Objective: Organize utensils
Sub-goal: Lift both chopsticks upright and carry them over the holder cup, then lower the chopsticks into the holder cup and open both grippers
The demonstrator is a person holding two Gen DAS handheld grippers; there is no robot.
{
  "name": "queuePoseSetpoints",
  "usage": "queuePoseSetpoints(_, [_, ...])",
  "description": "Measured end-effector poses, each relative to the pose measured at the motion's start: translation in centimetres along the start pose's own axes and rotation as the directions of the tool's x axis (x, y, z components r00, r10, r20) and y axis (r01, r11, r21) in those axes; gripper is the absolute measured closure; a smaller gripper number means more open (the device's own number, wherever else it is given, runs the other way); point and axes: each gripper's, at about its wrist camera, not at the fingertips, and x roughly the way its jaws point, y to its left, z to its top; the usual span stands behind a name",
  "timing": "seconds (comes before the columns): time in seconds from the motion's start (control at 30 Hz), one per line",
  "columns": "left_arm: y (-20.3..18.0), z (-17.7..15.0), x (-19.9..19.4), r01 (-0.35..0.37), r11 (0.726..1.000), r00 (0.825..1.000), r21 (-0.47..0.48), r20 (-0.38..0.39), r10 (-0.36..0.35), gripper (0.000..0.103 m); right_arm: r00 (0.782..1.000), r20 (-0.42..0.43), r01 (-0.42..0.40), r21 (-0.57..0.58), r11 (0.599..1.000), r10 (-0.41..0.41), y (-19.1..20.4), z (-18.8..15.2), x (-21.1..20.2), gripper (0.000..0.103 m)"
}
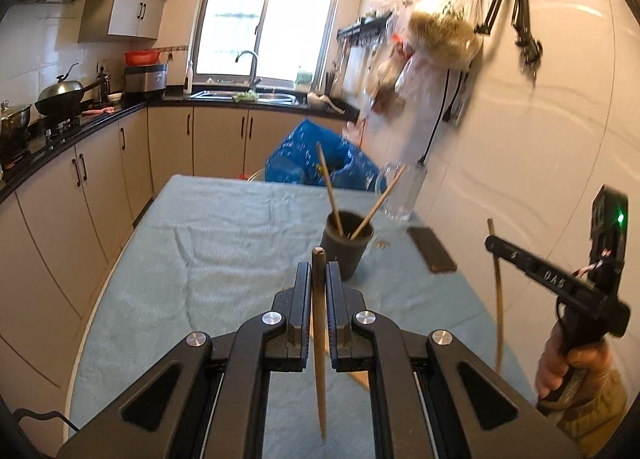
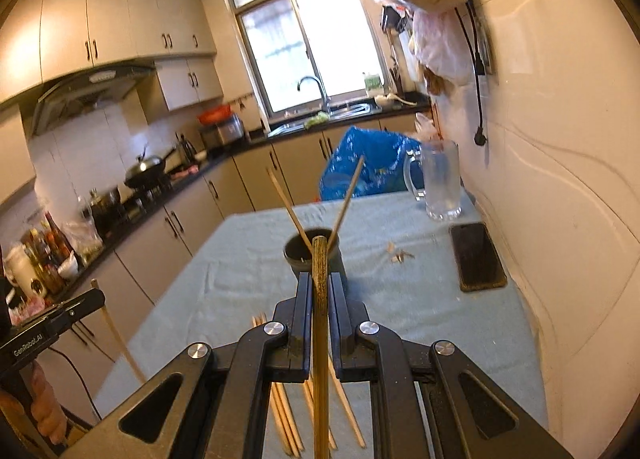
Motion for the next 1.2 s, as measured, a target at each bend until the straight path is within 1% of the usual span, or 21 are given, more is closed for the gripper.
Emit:
queuePoseSetpoints(0.13, [0.0, 2.2, 0.3, 0.009, 1.000, 1.000, -0.015, 0.026, -0.009, 0.097, 0.999, 0.034, -0.014, 0.027, 1.000, 0.013, 0.0, 1.5, 0.8, 0.095])
queuePoseSetpoints(0.23, [0.1, 4.0, 1.2, 0.021, 1.000, 0.999, -0.022, 0.035, -0.021, 0.097, 0.998, 0.067, -0.024, 0.056, 0.998, 0.021, -0.1, 3.0, 1.8, 0.095])
queuePoseSetpoints(0.37, [0.1, 6.9, 2.6, 0.048, 0.999, 0.997, -0.021, 0.055, -0.047, 0.097, 0.993, 0.110, -0.043, 0.084, 0.996, 0.034, -0.1, 5.4, 3.7, 0.095])
queuePoseSetpoints(0.5, [0.0, 10.3, 3.6, 0.090, 0.996, 0.993, -0.017, 0.082, -0.089, 0.097, 0.986, 0.161, -0.060, 0.093, 0.994, 0.045, 0.1, 8.3, 5.9, 0.095])
queuePoseSetpoints(0.63, [-0.4, 14.0, 5.1, 0.102, 0.995, 0.989, 0.006, 0.108, -0.102, 0.097, 0.971, 0.236, -0.059, 0.098, 0.993, 0.034, 0.5, 11.5, 8.8, 0.095])
queuePoseSetpoints(0.77, [-1.6, 16.7, 8.1, 0.085, 0.995, 0.989, 0.043, 0.116, -0.089, 0.097, 0.946, 0.324, -0.011, 0.115, 0.993, -0.027, 0.5, 13.9, 12.0, 0.095])
queuePoseSetpoints(0.8, [-1.9, 17.2, 9.1, 0.080, 0.995, 0.990, 0.051, 0.114, -0.085, 0.097, 0.942, 0.334, -0.001, 0.123, 0.992, -0.040, 0.3, 14.2, 12.8, 0.095])
queuePoseSetpoints(0.93, [-2.4, 18.1, 13.9, 0.077, 0.996, 0.994, 0.048, 0.077, -0.080, 0.097, 0.927, 0.360, 0.037, 0.178, 0.983, -0.100, -0.6, 14.8, 16.5, 0.095])
queuePoseSetpoints(1.03, [-2.2, 17.8, 17.5, 0.059, 0.998, 0.998, 0.033, 0.031, -0.060, 0.097, 0.922, 0.363, 0.070, 0.190, 0.979, -0.137, -1.2, 14.3, 18.7, 0.095])
queuePoseSetpoints(1.1, [-1.7, 17.1, 19.8, 0.062, 0.998, 0.998, 0.012, -0.024, -0.062, 0.097, 0.925, 0.347, 0.095, 0.182, 0.979, -0.155, -1.5, 13.8, 20.2, 0.095])
queuePoseSetpoints(1.2, [-1.3, 16.3, 22.0, 0.055, 0.998, 0.996, -0.005, -0.075, -0.055, 0.097, 0.937, 0.312, 0.109, 0.168, 0.980, -0.158, -2.0, 12.7, 21.6, 0.095])
